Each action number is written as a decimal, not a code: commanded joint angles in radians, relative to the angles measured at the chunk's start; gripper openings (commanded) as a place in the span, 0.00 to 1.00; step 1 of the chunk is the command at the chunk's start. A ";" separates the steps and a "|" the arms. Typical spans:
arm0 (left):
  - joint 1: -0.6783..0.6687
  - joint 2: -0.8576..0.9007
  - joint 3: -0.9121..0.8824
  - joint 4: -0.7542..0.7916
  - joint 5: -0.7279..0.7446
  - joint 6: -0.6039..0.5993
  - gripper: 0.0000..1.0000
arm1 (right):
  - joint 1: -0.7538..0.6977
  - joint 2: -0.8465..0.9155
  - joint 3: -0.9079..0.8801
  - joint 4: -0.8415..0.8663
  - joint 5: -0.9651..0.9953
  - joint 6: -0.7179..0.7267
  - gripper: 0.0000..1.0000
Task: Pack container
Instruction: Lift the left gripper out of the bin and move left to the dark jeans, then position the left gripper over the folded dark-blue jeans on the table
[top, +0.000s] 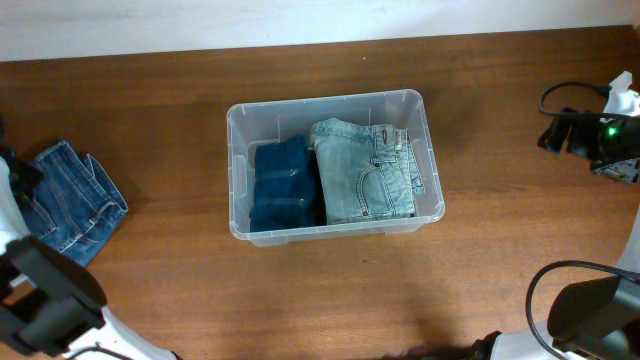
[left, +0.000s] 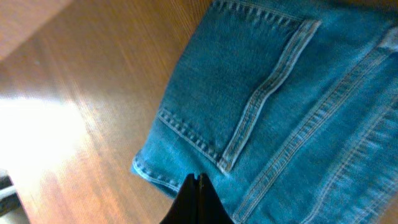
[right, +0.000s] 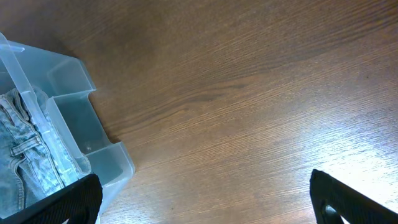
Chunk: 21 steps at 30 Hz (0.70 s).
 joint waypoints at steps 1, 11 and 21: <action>0.005 0.072 -0.009 0.026 -0.013 0.021 0.00 | -0.004 0.000 0.010 0.000 0.002 -0.007 0.98; 0.005 0.238 -0.009 0.116 -0.003 0.053 0.00 | -0.004 0.000 0.010 0.000 0.002 -0.007 0.98; 0.003 0.328 -0.013 0.120 0.202 0.079 0.00 | -0.004 0.000 0.010 0.000 0.002 -0.007 0.98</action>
